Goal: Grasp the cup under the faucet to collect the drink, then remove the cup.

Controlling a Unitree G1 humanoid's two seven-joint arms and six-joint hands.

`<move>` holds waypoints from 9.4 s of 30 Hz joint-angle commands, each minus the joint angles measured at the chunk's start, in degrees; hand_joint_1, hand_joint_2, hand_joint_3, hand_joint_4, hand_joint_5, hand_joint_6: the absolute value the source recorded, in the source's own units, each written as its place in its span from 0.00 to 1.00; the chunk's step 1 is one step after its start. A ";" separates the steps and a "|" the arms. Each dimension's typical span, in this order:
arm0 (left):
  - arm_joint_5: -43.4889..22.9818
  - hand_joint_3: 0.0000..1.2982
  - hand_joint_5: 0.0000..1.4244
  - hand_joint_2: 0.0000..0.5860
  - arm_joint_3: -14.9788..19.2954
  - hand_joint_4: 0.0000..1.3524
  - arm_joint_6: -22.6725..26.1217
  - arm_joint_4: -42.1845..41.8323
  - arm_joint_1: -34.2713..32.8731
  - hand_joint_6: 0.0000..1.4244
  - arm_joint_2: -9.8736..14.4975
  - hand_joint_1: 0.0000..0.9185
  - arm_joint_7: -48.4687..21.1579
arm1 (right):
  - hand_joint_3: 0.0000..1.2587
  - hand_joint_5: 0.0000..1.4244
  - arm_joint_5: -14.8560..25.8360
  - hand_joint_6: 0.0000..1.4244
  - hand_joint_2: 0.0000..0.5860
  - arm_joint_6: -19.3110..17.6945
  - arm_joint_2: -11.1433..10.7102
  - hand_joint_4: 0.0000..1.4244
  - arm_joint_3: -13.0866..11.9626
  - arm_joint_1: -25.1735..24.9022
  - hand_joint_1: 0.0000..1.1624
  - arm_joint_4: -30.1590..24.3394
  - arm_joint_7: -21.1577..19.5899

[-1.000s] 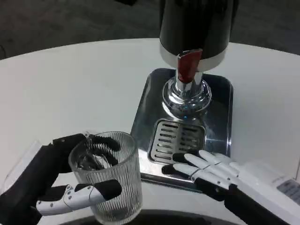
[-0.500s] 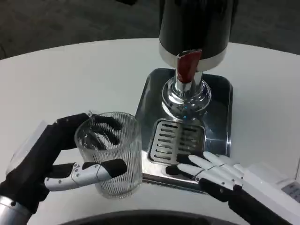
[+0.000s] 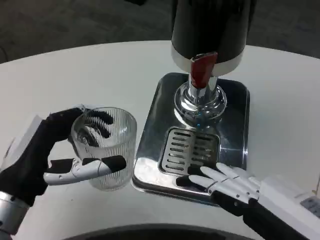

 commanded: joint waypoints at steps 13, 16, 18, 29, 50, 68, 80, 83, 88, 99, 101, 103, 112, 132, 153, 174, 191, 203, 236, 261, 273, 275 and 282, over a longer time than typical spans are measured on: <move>6.89 0.57 0.75 0.05 -6.24 0.64 -6.25 13.35 -10.76 0.65 -0.22 0.60 8.66 | 0.11 0.00 0.60 0.00 0.96 -0.29 0.41 0.04 -0.57 1.39 0.58 -1.27 -0.38; 8.92 0.57 0.76 0.06 -7.68 0.64 -6.75 16.30 -12.99 0.65 -0.44 0.58 10.51 | 0.11 0.00 0.80 0.00 0.96 -0.08 0.44 0.04 -0.72 1.28 0.58 -1.35 -0.36; 10.14 0.57 0.76 0.07 -8.61 0.64 -7.14 18.20 -14.48 0.65 -0.50 0.57 11.73 | 0.11 0.00 0.92 0.00 0.96 0.09 0.43 0.04 -0.76 1.18 0.58 -1.39 -0.29; 14.83 0.56 0.77 0.12 -13.19 0.64 -7.04 25.86 -21.13 0.65 -2.55 0.52 18.02 | 0.11 0.00 1.36 0.00 0.96 0.60 0.67 0.04 -1.25 1.25 0.57 -1.70 -0.25; 23.02 0.57 0.78 0.20 -22.13 0.65 -7.24 35.75 -28.78 0.65 -4.50 0.46 26.85 | 0.11 0.00 1.58 0.00 0.95 1.09 0.94 0.04 -1.41 1.61 0.57 -1.90 -0.53; 23.60 0.56 0.74 0.29 -26.82 0.63 1.10 33.13 -28.69 0.56 -3.66 0.45 22.47 | 0.11 0.00 2.68 0.00 0.95 1.37 1.22 0.04 -2.85 2.25 0.57 -2.12 -0.81; 22.70 0.54 0.72 0.27 -26.56 0.59 0.83 31.06 -26.68 0.56 -2.33 0.51 21.07 | 0.11 0.00 3.28 0.00 0.96 1.15 1.46 0.04 -3.19 2.38 0.55 -1.96 -1.17; 22.32 0.50 0.70 0.25 -26.30 0.56 0.76 30.75 -26.25 0.56 -2.05 0.54 21.07 | 0.11 0.00 3.44 0.00 0.96 1.22 1.63 0.04 -3.39 2.45 0.55 -2.01 -1.19; 21.93 0.46 0.67 0.22 -26.29 0.52 0.89 30.48 -25.93 0.55 -1.73 0.58 21.08 | 0.11 0.00 3.54 0.00 0.96 1.23 1.81 0.05 -3.29 2.33 0.54 -2.06 -1.14; 22.40 0.41 0.60 0.24 -26.62 0.45 1.48 30.09 -25.64 0.52 -1.36 0.56 21.83 | 0.11 0.00 3.42 0.00 0.96 1.50 2.39 0.05 -3.12 2.52 0.53 -2.07 -1.00; 22.53 0.41 0.60 0.24 -26.66 0.45 1.59 30.03 -25.61 0.52 -1.36 0.56 21.97 | 0.11 0.00 3.48 0.00 0.96 1.49 2.51 0.05 -3.20 2.64 0.53 -2.13 -1.01; 22.58 0.41 0.60 0.24 -26.70 0.45 1.68 30.00 -25.60 0.52 -1.37 0.56 22.00 | 0.11 0.00 3.58 0.00 0.96 1.50 2.55 0.05 -3.27 2.68 0.53 -2.19 -0.97; 22.88 0.42 0.60 0.23 -26.73 0.45 1.80 30.15 -25.74 0.52 -1.37 0.57 21.97 | 0.11 0.00 3.94 0.00 0.97 1.37 2.53 0.05 -3.43 2.95 0.52 -2.15 -0.99; 23.29 0.43 0.61 0.23 -27.24 0.45 1.56 30.41 -26.49 0.52 -2.34 0.58 21.78 | 0.11 0.00 3.94 0.00 0.98 1.87 2.54 0.05 -3.39 2.88 0.51 -1.91 -1.00; 23.14 0.43 0.61 0.23 -27.44 0.46 2.30 31.91 -28.26 0.52 -4.60 0.58 21.90 | 0.11 0.00 4.43 0.00 0.97 2.63 2.29 0.06 -3.85 2.82 0.50 -1.82 -0.72; 23.41 0.43 0.60 0.25 -28.36 0.45 2.22 35.09 -30.17 0.52 -5.10 0.57 23.09 | 0.12 0.00 4.95 0.00 0.97 3.09 2.25 0.06 -4.21 2.88 0.49 -1.81 -0.72; 22.05 0.00 0.11 0.27 -28.04 0.00 1.49 35.51 -29.77 0.18 -4.60 0.45 22.24 | 0.13 0.01 5.07 0.00 0.97 3.29 2.35 0.07 -3.94 2.78 0.48 -1.74 -0.83; 20.94 0.00 0.03 0.01 -27.65 0.00 0.21 34.91 -29.23 0.07 -4.10 0.22 21.29 | 0.13 0.01 5.16 0.00 0.98 3.15 2.57 0.07 -3.83 2.84 0.48 -1.66 -1.05; 10.33 0.00 0.00 0.00 -17.70 0.00 3.85 16.63 -18.43 0.00 4.50 0.00 6.02 | 0.14 0.01 4.94 0.00 0.99 3.61 2.51 0.07 -3.66 1.98 0.46 -1.28 -1.15; -23.66 0.34 0.35 0.12 -7.21 0.35 22.51 -5.92 -19.69 0.34 -7.39 0.00 -2.77 | 0.14 0.02 5.13 0.00 0.99 3.37 2.78 0.07 -4.05 2.88 0.46 -1.42 -1.54; -27.54 0.35 0.36 0.13 -7.08 0.36 27.77 -9.18 -21.16 0.34 -7.09 0.00 -6.66 | 0.14 0.02 5.31 0.00 0.99 3.04 2.87 0.07 -4.30 3.61 0.46 -1.74 -1.69; -27.46 0.35 0.35 0.13 -6.97 0.36 28.14 -9.39 -21.28 0.34 -7.07 0.00 -6.81 | 0.14 0.02 5.29 0.00 0.99 3.04 2.86 0.07 -4.31 3.65 0.46 -1.76 -1.71; -27.15 0.34 0.34 0.13 -6.73 0.34 28.71 -9.33 -22.04 0.33 -6.99 0.00 -7.26 | 0.14 0.02 5.18 0.00 0.99 3.26 2.65 0.07 -3.78 3.02 0.46 -1.72 -1.51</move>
